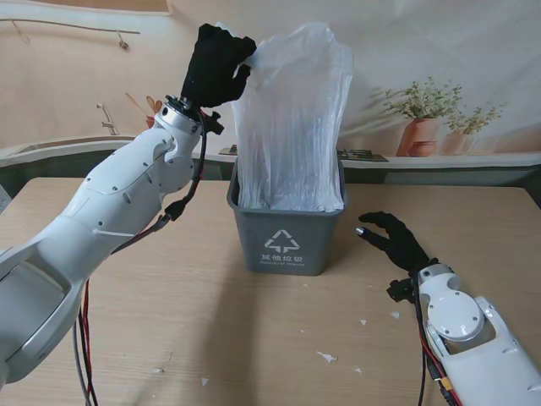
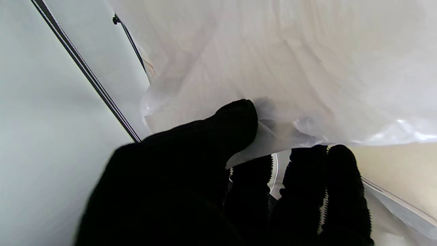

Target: Fit the garbage bag over the bin

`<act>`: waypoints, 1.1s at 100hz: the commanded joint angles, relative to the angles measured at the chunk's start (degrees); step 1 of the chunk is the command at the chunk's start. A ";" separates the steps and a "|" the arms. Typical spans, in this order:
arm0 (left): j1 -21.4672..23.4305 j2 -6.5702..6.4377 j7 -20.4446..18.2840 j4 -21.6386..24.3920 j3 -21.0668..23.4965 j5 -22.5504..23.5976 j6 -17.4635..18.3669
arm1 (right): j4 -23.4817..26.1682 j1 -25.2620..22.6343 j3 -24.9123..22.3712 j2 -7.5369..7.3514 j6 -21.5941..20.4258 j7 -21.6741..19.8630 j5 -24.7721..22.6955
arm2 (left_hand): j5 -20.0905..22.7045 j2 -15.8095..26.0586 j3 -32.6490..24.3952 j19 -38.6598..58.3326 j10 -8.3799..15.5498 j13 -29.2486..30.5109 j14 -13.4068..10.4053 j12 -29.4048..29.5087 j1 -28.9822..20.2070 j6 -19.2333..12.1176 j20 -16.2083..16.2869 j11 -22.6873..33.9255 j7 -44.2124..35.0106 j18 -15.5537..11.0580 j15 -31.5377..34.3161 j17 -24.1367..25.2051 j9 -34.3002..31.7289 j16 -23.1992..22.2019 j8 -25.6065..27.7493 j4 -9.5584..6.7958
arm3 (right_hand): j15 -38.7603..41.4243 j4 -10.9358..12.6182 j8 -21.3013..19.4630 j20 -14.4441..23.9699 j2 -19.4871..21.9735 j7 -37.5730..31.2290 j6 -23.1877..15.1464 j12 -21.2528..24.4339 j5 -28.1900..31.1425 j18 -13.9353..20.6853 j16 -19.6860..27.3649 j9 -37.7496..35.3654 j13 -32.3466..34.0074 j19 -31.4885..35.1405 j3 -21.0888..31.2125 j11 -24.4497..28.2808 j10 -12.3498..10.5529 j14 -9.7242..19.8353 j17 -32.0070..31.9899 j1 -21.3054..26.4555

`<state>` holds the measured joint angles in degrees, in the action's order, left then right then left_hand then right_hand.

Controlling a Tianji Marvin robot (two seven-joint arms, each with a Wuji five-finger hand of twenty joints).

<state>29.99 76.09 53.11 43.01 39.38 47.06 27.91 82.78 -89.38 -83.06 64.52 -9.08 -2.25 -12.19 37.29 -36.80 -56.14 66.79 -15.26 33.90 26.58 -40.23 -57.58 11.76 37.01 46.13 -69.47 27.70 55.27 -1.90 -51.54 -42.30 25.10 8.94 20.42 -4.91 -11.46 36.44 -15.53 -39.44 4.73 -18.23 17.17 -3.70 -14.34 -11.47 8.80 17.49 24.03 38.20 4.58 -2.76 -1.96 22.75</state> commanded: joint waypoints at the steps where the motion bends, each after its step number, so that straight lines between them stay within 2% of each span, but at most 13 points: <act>1: -0.28 -0.71 -0.45 0.81 0.68 -0.17 -0.47 | -0.08 -0.03 0.32 0.42 0.49 -0.75 -0.02 | 0.91 -0.26 -1.47 1.40 -1.11 -2.13 2.79 0.52 -4.61 1.68 0.03 0.28 0.62 1.18 1.53 0.98 -0.11 0.84 -0.77 2.17 | 0.43 1.81 -0.67 0.81 1.83 0.42 0.59 -0.40 0.05 1.03 -0.46 1.55 -0.20 0.74 -1.37 1.25 -1.69 0.87 0.11 0.63; 20: -1.62 -1.39 2.38 -0.82 -1.08 2.33 -0.17 | -0.14 0.11 0.54 0.39 0.63 -0.85 -0.16 | 2.67 -1.43 -2.88 1.43 -1.39 -2.12 3.38 1.60 -4.12 1.23 -0.05 0.15 1.67 1.82 2.07 1.04 -0.82 1.78 -1.45 2.16 | 0.34 1.82 -0.69 0.78 1.86 0.41 0.66 -0.36 0.01 1.17 -0.41 1.57 -0.28 0.71 -1.38 1.16 -1.73 1.13 0.09 0.67; 30: -1.76 -1.11 2.28 -1.96 -1.21 1.66 0.34 | -0.21 0.15 0.54 0.42 0.59 -0.68 -0.28 | 3.16 -1.38 -2.97 1.46 -1.16 -2.21 3.14 1.98 -3.93 0.90 -0.06 -0.09 2.03 1.77 2.12 0.98 -0.91 2.17 -1.69 2.26 | 0.31 1.82 -0.71 0.77 1.86 0.35 0.68 -0.34 0.13 1.17 -0.39 1.56 -0.22 0.70 -1.38 1.12 -1.70 1.28 0.09 0.68; 46: -1.63 0.38 3.55 -4.35 -3.23 0.30 1.61 | -0.23 0.23 0.69 0.44 0.81 -0.60 -0.29 | 2.67 -1.38 -2.83 1.53 -1.11 -2.32 2.92 2.24 -3.58 1.16 -0.05 -0.18 2.56 1.51 2.55 0.83 -0.68 2.34 -1.89 2.40 | 0.25 1.80 -0.69 0.72 1.86 0.42 0.70 -0.33 -0.02 1.29 -0.37 1.55 -0.30 0.65 -1.43 1.09 -1.70 1.41 0.05 0.68; 60: -1.71 2.24 4.19 -6.95 -5.01 -1.58 3.18 | -0.14 0.23 0.79 0.39 0.85 -0.79 -0.36 | 2.43 -1.63 -3.03 1.53 -1.11 -2.59 2.81 2.42 -3.20 1.27 -0.05 -0.14 2.67 1.51 2.69 0.83 -0.43 2.45 -1.85 2.29 | 0.28 1.81 -0.70 0.70 1.91 0.38 0.70 -0.33 0.05 1.29 -0.38 1.55 -0.30 0.63 -1.45 1.08 -1.70 1.31 0.05 0.66; 71: -1.30 2.91 4.91 -6.69 -5.84 -1.55 4.00 | -0.14 0.23 0.78 0.40 0.84 -0.75 -0.36 | 2.38 -1.66 -3.08 1.58 -0.95 -2.61 2.67 2.52 -2.92 0.99 -0.04 -0.08 2.71 1.46 2.79 0.71 -0.42 2.53 -1.81 2.33 | 0.28 1.82 -0.71 0.69 1.93 0.39 0.67 -0.32 -0.03 1.29 -0.38 1.55 -0.33 0.63 -1.45 1.06 -1.77 1.35 0.05 0.68; 81: 0.23 2.71 4.44 -4.08 -5.63 -0.93 3.97 | -0.07 0.18 0.74 0.41 0.91 -0.70 -0.34 | 2.40 -1.68 -3.06 1.69 -0.62 -2.48 2.33 2.63 -2.58 0.73 -0.01 -0.06 2.71 1.22 2.84 0.45 -0.50 2.65 -1.78 2.37 | 0.29 1.82 -0.72 0.68 1.92 0.36 0.69 -0.32 0.00 1.31 -0.39 1.54 -0.32 0.62 -1.45 1.05 -1.77 1.36 0.04 0.72; 99: 3.08 1.52 4.37 -0.43 -6.73 1.80 2.98 | -0.01 0.11 0.67 0.40 0.85 -0.75 -0.30 | 2.30 -1.94 -3.30 1.94 -0.01 -2.04 1.44 2.81 -1.64 -0.06 0.11 -0.22 2.99 0.85 2.99 -0.18 -0.75 2.85 -1.85 2.16 | 0.30 1.81 -0.72 0.67 1.94 0.35 0.67 -0.31 0.02 1.33 -0.39 1.54 -0.35 0.62 -1.48 1.03 -1.79 1.34 0.04 0.72; 110: 5.72 0.53 2.46 2.51 -5.41 2.02 1.99 | 0.01 0.07 0.59 0.39 0.70 -0.77 -0.29 | 2.49 -2.27 -3.61 2.05 0.07 -1.59 1.27 2.86 -1.38 -0.09 0.19 -0.39 3.09 0.86 2.88 -0.49 -1.07 2.98 -1.90 2.02 | 0.36 1.81 -0.73 0.68 1.90 0.33 0.66 -0.33 0.01 1.30 -0.41 1.51 -0.25 0.64 -1.51 1.05 -1.77 1.33 0.08 0.70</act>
<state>33.51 77.12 57.78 43.88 33.23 49.41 30.42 82.52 -88.98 -82.50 64.53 -8.46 -2.30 -12.49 39.50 -37.34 -56.78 66.79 -15.92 33.26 27.45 -38.08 -57.54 11.71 37.00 46.09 -66.80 28.47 56.75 -2.20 -51.89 -40.09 23.79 8.95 20.43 -4.91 -11.47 36.44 -14.94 -39.44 5.34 -18.23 17.18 -3.70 -14.35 -11.47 8.80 17.49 24.03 38.21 4.58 -2.76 -1.96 22.76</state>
